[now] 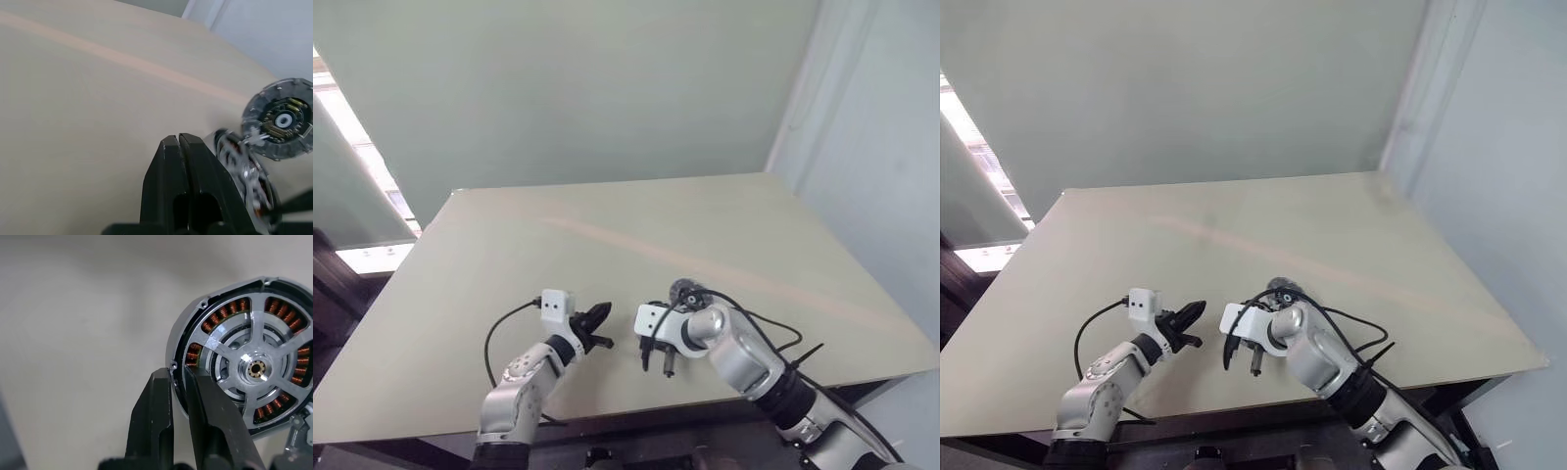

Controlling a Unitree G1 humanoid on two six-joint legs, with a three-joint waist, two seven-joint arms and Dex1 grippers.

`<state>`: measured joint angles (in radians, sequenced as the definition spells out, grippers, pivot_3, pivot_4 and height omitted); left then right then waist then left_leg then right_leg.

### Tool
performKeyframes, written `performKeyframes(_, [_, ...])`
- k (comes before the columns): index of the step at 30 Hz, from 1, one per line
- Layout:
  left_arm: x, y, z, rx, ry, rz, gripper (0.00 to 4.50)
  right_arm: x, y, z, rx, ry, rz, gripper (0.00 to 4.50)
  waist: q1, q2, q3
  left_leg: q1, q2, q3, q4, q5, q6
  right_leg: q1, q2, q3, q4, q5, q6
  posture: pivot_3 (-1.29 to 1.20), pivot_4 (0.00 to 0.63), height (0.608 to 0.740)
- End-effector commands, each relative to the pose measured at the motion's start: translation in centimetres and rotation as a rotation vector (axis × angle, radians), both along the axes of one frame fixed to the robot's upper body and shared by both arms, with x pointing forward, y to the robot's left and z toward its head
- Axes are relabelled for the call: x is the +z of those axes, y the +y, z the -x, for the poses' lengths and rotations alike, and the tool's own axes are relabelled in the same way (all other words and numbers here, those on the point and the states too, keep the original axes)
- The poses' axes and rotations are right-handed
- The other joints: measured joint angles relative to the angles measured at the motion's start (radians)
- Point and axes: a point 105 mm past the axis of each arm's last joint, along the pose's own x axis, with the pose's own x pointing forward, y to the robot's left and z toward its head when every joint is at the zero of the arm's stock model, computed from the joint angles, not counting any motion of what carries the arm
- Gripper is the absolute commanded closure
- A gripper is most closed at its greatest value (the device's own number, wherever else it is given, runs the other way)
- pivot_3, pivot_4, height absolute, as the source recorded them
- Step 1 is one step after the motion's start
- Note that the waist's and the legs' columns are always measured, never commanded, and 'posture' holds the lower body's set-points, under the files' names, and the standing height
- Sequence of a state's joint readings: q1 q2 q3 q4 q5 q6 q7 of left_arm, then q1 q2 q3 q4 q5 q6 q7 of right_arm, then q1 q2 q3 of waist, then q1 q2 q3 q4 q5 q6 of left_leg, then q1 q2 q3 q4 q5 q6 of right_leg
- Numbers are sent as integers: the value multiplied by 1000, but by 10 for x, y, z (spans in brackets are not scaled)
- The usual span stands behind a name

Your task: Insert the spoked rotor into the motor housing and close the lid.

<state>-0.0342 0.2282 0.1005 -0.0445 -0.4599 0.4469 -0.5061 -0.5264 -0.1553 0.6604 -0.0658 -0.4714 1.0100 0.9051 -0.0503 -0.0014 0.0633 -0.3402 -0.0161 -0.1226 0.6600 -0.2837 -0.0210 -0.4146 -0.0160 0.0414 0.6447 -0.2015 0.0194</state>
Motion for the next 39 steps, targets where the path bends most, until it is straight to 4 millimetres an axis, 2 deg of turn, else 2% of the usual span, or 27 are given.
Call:
performKeyframes(1, [15,10,7,-33,-52,11,4500,25,16,2,-118,9,-97,4420,0,0,0,-1,0,0,0,0,0,-1,0,0,0,0,0,0,0,740])
performKeyframes(4, [15,12,10,-38,-57,8,4500,26,22,11,-131,44,-108,4420,2,0,0,-3,0,0,-1,0,0,-3,0,0,0,0,0,0,0,740])
performKeyframes(9, [10,2,18,-98,-42,4,4500,27,33,26,-103,97,-106,4420,0,0,0,-4,-1,0,1,0,0,-3,-2,0,0,0,0,0,0,740])
performKeyframes(13, [5,-4,23,-140,-30,-20,4500,27,36,32,-81,117,-99,4420,-1,0,0,-4,0,0,0,0,0,-3,-1,0,0,0,0,0,0,740])
performKeyframes(35, [4,2,35,-134,1,-28,4500,26,46,28,3,69,-161,4420,-2,0,0,-5,0,0,0,0,0,-5,-1,0,0,0,0,0,0,740])
performKeyframes(39, [5,5,35,-119,3,-29,4500,25,44,24,12,56,-152,3107,-2,0,0,-4,0,0,0,0,0,-5,-1,0,0,0,0,0,0,740])
